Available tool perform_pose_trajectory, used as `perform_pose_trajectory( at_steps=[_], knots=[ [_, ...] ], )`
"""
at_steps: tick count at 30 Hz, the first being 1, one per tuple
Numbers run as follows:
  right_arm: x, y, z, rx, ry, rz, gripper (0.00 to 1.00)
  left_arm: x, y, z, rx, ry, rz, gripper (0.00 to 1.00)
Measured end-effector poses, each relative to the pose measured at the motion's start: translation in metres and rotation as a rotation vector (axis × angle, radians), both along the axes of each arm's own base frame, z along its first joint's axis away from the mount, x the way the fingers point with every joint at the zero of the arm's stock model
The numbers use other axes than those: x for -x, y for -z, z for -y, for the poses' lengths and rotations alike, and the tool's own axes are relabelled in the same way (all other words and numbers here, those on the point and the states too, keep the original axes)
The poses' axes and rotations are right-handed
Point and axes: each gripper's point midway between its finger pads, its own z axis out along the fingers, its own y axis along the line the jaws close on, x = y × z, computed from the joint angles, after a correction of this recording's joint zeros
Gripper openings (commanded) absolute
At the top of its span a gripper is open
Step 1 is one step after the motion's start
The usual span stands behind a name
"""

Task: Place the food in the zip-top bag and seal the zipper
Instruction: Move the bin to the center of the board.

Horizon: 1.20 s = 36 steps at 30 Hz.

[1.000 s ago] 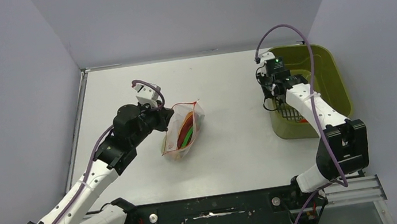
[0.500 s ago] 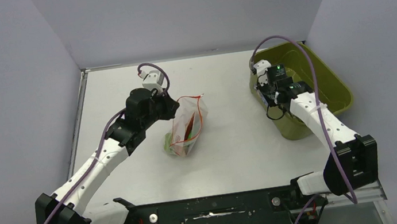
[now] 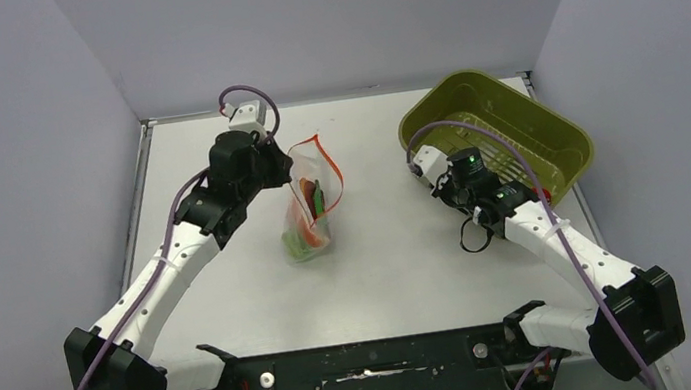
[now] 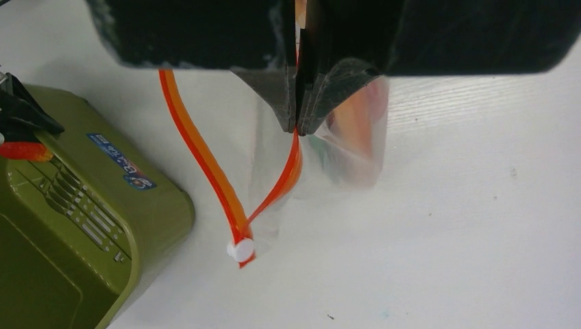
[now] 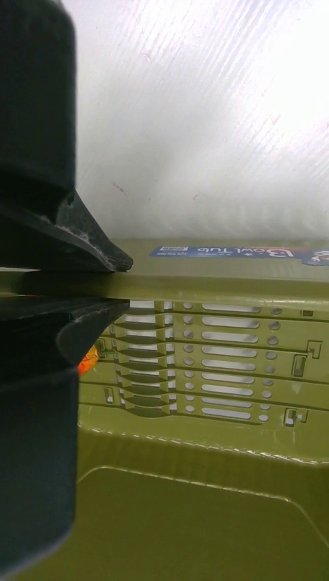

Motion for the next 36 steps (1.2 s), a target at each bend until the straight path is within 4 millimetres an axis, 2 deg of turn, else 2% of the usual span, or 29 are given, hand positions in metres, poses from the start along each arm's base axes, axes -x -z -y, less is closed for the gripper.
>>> perform_pose_trajectory(
  at_steps=[5, 7, 14, 17, 22, 29, 34, 36],
  knots=[
    [-0.001, -0.001, 0.001, 0.022, -0.04, 0.001, 0.13, -0.006, 0.002, -0.012, -0.016, -0.042, -0.015, 0.0],
    [0.002, -0.002, 0.002, 0.035, -0.064, -0.003, 0.17, -0.011, 0.002, -0.016, -0.019, -0.058, -0.016, 0.0],
    [0.015, -0.007, 0.016, 0.061, -0.085, -0.019, 0.44, -0.019, 0.001, -0.02, -0.027, -0.078, -0.024, 0.0],
    [0.011, -0.019, 0.019, 0.005, -0.002, -0.008, 0.47, -0.021, -0.001, -0.021, -0.027, -0.083, -0.023, 0.0],
    [0.0, -0.039, 0.011, -0.164, 0.183, 0.014, 0.51, -0.025, -0.003, -0.02, -0.028, -0.084, -0.022, 0.0],
    [-0.013, -0.084, 0.005, -0.488, 0.468, 0.114, 0.55, -0.025, -0.003, -0.021, -0.034, -0.086, -0.022, 0.0],
    [-0.011, -0.094, 0.012, -0.626, 0.65, 0.114, 0.58, -0.025, -0.002, -0.022, -0.036, -0.087, -0.024, 0.0],
    [-0.011, -0.092, 0.022, -0.658, 0.748, 0.108, 0.58, -0.025, -0.002, -0.022, -0.036, -0.087, -0.026, 0.0]
  ],
)
